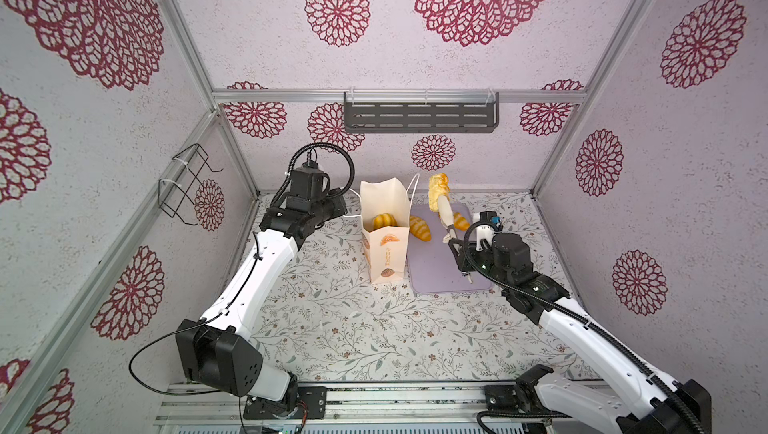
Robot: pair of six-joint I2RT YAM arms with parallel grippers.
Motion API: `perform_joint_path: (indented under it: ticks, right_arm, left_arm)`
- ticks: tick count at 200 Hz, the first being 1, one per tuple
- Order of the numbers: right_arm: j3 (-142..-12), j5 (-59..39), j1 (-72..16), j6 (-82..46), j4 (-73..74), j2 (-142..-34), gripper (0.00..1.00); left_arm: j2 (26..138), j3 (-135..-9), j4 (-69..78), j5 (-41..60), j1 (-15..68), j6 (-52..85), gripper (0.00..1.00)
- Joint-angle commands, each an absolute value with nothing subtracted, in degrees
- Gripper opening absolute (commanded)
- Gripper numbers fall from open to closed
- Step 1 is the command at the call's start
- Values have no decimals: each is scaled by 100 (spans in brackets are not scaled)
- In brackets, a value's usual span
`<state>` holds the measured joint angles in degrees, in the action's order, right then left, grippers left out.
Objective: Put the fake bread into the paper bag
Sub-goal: 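Lift the striped bun with the tongs and carry it toward the bag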
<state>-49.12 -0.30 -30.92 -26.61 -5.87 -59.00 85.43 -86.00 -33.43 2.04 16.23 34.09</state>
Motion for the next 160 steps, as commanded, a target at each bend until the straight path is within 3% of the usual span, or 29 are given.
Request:
perform_joint_path:
  ticks: [1, 160]
  right_arm:
    - [-5310, 235, -3242, -2599, -293, -5693, 0]
    - [-6320, 844, -3759, -2294, -1017, -5851, 0]
  left_arm:
    - [8482, -8666, -3300, 193, 1615, 3338, 0]
    - [8481, -8665, -3270, 249, 1617, 3331, 0]
